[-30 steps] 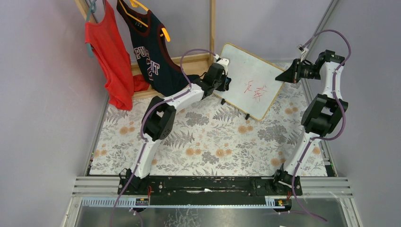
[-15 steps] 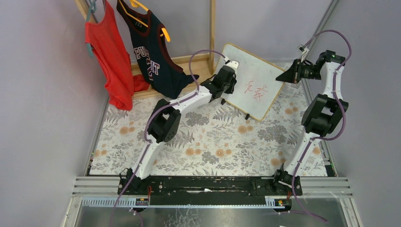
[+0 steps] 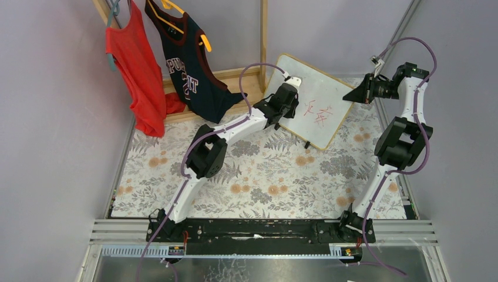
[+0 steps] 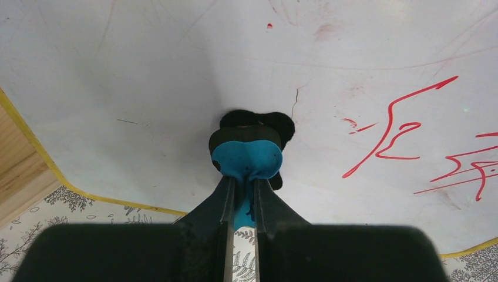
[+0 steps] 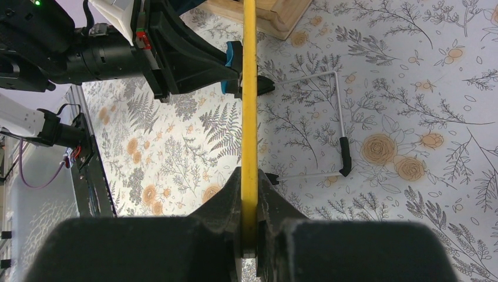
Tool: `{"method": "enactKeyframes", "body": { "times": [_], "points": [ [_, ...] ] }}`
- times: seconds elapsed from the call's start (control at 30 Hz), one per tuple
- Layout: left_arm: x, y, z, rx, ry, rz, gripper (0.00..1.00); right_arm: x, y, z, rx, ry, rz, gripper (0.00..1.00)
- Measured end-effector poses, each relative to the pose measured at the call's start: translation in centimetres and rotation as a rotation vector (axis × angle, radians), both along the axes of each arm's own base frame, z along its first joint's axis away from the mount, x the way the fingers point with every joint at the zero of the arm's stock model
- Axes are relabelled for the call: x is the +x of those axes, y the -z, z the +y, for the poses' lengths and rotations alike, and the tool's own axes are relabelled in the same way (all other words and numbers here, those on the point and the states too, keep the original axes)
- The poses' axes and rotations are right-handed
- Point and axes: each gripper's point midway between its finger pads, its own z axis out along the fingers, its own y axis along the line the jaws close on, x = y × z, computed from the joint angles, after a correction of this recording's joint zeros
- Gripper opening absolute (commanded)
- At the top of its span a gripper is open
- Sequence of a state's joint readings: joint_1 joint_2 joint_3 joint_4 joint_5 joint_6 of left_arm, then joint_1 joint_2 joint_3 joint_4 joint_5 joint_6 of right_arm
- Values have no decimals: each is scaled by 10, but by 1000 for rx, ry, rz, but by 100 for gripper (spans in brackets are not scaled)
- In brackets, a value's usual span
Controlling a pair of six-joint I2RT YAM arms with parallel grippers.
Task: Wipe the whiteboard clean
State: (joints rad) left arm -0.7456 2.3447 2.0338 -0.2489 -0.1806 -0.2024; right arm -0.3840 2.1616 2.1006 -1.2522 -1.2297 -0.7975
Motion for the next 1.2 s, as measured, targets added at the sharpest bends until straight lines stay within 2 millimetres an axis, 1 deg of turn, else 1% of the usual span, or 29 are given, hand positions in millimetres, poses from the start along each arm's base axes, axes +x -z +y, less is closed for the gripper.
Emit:
{"method": "enactKeyframes", "body": {
  "times": [0.13,0.23,0.4,0.47,0.57,0.7,0.9,1.1,1.2],
  "points": [
    [0,-4,-3,-2,3,4,0,0,0,0,1,0,1,0],
    [-2,-13,-12,-10,17,-11,0,0,0,0,2,-1,0,0],
    [6,-46,-22,-53,35,-73,0,-1,0,4,3,-12,-3,0],
    [13,-58,-20,-67,28,-98,0,-2,0,7,3,-20,-1,0],
    [26,-68,-9,-72,9,-121,0,-3,0,11,4,-31,0,0],
    [39,-70,6,-71,-14,-128,0,-3,0,12,3,-33,2,0],
    [40,-70,7,-75,-11,-125,0,-4,0,12,4,-33,4,0],
    [28,-69,-8,-76,14,-126,0,-4,0,12,3,-32,5,0],
    [15,-65,-24,-75,43,-120,0,-4,0,12,3,-32,5,0]
  ]
}}
